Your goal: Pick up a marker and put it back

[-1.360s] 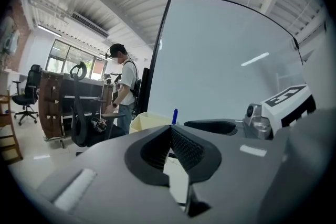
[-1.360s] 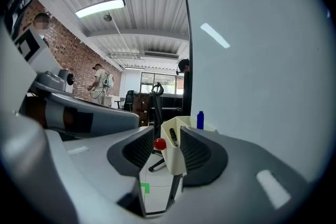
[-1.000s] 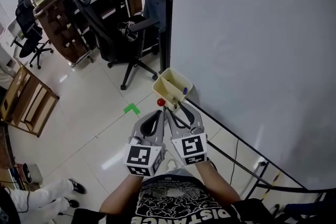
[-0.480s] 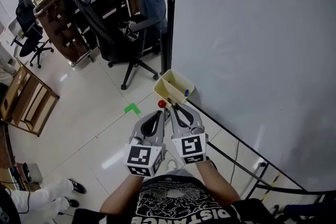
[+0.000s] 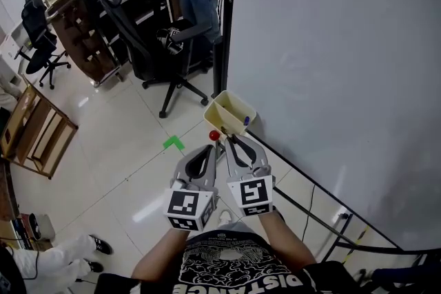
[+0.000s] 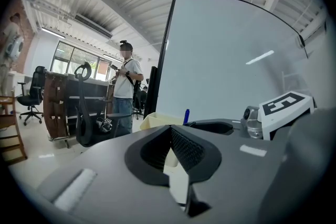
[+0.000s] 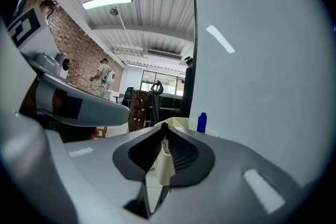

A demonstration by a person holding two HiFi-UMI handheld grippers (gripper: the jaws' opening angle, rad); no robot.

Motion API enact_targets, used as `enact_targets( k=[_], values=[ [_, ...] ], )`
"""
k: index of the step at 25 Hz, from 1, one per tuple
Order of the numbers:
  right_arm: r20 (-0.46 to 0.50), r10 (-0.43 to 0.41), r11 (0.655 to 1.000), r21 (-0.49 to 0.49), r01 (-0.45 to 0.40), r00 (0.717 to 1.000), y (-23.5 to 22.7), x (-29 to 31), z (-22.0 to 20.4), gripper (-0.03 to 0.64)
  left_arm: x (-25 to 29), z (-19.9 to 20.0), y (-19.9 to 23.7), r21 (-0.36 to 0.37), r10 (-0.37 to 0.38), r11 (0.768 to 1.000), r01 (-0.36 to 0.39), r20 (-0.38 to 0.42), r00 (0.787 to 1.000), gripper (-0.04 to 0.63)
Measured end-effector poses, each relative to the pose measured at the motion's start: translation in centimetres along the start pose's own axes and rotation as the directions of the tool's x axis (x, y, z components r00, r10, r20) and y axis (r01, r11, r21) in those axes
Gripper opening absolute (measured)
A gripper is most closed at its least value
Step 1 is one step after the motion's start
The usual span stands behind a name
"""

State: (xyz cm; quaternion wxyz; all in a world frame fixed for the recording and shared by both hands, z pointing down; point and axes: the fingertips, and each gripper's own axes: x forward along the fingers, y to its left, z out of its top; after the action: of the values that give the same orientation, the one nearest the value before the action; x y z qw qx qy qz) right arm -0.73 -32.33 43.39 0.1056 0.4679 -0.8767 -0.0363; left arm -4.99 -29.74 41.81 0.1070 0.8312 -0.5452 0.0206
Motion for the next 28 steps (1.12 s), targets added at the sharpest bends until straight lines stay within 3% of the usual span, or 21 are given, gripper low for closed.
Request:
enact_targets(
  k=[28],
  values=[
    [0.119,-0.123,0.992,0.009,0.123,0.985,1.4,-8.0,5.8,0.035,-3.6,0.5,-3.7,0.032,-0.109,0.994,0.108,0.037,0.993,0.005]
  ],
)
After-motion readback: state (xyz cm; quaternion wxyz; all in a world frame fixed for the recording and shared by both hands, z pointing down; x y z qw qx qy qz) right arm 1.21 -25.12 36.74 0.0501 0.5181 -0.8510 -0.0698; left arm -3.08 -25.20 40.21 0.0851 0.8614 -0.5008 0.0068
